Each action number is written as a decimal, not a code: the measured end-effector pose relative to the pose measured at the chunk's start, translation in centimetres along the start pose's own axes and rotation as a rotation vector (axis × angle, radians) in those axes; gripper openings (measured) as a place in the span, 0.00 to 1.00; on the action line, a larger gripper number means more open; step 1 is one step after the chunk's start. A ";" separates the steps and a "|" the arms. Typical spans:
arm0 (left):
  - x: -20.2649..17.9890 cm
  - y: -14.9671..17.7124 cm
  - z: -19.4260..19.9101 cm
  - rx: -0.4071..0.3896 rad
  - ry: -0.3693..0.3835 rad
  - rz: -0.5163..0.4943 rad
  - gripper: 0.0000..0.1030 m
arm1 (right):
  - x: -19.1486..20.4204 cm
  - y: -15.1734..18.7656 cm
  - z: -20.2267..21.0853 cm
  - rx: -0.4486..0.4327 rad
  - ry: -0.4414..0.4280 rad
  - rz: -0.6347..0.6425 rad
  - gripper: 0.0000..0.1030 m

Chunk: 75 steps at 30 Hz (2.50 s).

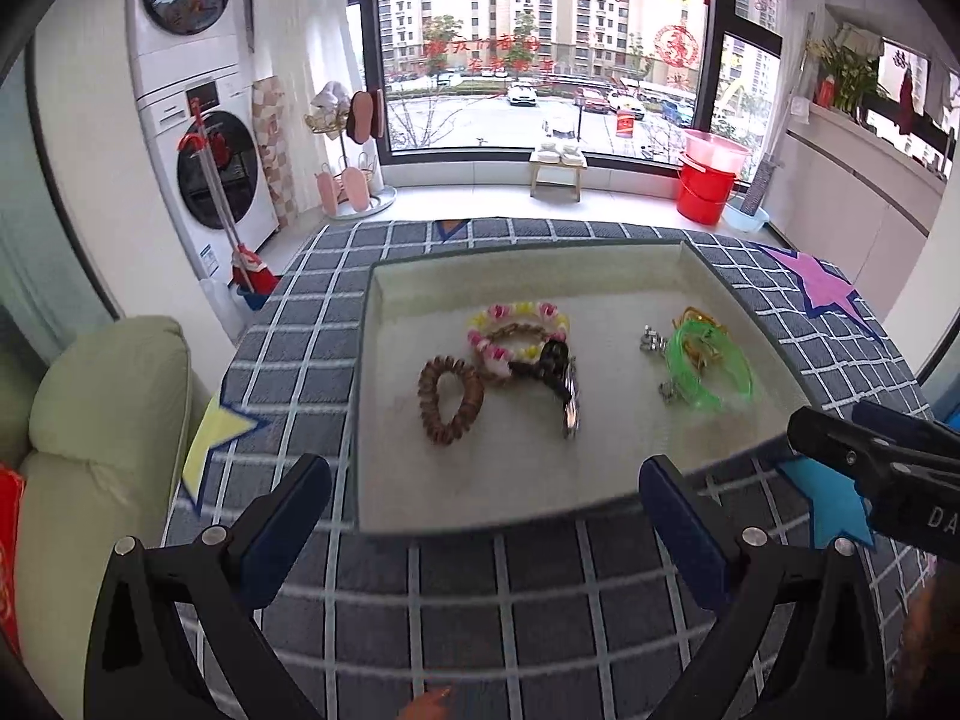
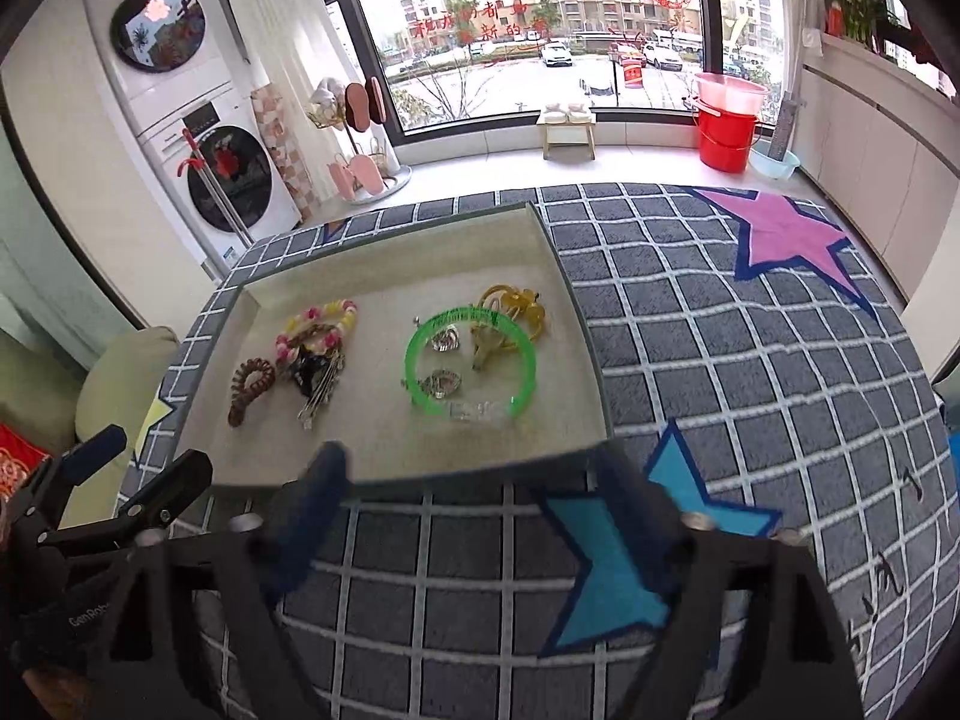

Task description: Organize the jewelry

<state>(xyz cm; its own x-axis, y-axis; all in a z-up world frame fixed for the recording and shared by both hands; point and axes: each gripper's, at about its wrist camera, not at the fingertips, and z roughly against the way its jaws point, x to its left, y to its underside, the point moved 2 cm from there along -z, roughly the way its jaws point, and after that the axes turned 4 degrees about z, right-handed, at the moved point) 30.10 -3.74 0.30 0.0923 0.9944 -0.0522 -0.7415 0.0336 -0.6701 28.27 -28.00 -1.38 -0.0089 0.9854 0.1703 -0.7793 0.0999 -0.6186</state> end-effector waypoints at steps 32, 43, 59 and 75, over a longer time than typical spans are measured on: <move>1.4 6.4 5.0 -0.108 -0.102 0.058 1.00 | 2.5 5.6 5.2 -0.199 0.090 0.142 0.88; 1.4 6.4 4.8 -0.099 -0.106 0.058 1.00 | 2.8 5.6 5.2 -0.193 0.086 0.146 0.88; 1.5 6.4 4.4 -0.084 -0.107 0.056 1.00 | 2.9 5.8 4.7 -0.183 0.079 0.154 0.88; 1.5 6.4 4.4 -0.082 -0.109 0.055 1.00 | 3.1 5.8 4.7 -0.179 0.078 0.158 0.88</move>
<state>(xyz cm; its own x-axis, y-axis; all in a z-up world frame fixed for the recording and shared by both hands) 22.59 -1.63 -0.84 -0.0231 0.9996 -0.0131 -0.6865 -0.0253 -0.7266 20.77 -25.00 -0.83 -0.0682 0.9977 0.0055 -0.6486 -0.0401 -0.7600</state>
